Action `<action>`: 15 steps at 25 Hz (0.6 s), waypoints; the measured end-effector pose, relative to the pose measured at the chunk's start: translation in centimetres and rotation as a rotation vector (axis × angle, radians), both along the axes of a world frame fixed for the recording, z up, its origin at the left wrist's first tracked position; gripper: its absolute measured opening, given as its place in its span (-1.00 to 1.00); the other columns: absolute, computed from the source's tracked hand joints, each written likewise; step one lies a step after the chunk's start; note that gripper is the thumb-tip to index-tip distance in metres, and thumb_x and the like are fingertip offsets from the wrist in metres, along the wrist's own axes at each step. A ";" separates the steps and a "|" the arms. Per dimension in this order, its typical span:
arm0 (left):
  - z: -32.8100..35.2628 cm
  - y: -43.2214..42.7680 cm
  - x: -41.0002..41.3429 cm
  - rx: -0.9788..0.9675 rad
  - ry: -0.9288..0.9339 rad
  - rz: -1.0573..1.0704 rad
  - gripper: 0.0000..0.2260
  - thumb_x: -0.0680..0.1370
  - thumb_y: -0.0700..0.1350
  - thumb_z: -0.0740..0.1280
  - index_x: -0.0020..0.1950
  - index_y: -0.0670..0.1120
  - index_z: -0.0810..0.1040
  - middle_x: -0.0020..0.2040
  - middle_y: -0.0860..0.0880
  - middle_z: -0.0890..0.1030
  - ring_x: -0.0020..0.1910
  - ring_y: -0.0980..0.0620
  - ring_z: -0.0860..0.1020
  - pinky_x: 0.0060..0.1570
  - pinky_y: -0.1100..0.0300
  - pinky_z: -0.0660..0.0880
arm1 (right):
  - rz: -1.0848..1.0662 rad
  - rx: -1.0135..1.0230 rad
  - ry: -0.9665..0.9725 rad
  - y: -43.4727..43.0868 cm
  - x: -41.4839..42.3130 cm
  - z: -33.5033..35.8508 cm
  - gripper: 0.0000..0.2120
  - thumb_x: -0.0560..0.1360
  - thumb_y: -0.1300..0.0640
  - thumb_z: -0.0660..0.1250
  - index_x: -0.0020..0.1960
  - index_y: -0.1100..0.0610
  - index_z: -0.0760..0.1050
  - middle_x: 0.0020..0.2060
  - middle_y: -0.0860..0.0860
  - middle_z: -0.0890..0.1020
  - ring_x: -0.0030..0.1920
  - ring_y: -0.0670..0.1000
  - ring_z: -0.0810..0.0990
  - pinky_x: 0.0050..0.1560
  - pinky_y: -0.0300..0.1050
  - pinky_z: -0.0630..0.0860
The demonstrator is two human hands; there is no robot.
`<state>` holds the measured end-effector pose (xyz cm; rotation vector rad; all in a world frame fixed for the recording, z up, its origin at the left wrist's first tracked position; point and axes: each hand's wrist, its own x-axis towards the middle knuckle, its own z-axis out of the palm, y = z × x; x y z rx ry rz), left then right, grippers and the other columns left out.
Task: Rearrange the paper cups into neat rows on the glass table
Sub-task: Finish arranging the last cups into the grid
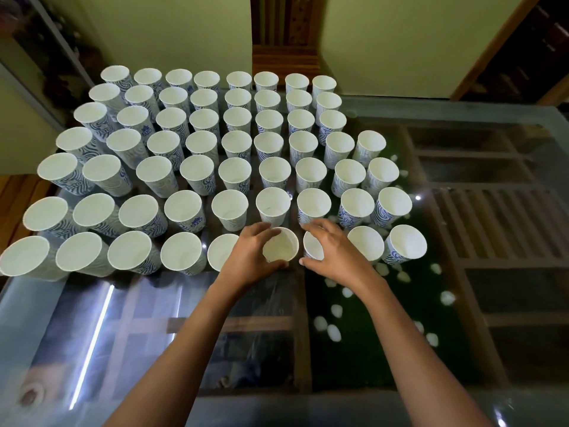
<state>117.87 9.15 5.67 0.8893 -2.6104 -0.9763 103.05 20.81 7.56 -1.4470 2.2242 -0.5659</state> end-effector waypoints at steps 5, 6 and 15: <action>0.7 -1.2 4.4 -0.065 -0.009 0.088 -0.46 0.27 -0.04 0.56 0.18 -0.19 0.55 0.21 -0.23 0.52 0.20 -0.21 0.46 0.19 0.04 0.37 | 0.116 -0.049 -0.012 -2.4 3.6 0.2 -0.40 0.39 0.07 0.43 0.38 0.08 0.33 0.35 0.06 0.33 0.35 0.06 0.32 0.33 -0.10 0.26; 0.8 -1.7 5.5 -0.082 -0.017 0.110 -0.47 0.27 -0.05 0.56 0.17 -0.20 0.56 0.20 -0.23 0.52 0.19 -0.21 0.46 0.19 0.02 0.37 | 0.142 -0.035 -0.026 -3.1 4.4 0.1 -0.40 0.40 0.06 0.43 0.39 0.07 0.31 0.36 0.05 0.32 0.36 0.06 0.30 0.34 -0.07 0.26; 1.4 -6.1 12.2 -0.133 -0.083 0.203 -0.48 0.26 -0.17 0.55 0.17 -0.28 0.54 0.20 -0.29 0.51 0.15 -0.28 0.49 0.17 0.01 0.39 | 0.218 0.036 -0.007 -8.1 9.6 -1.2 -0.33 0.37 0.00 0.45 0.40 0.07 0.28 0.40 0.09 0.29 0.39 0.09 0.27 0.35 -0.01 0.27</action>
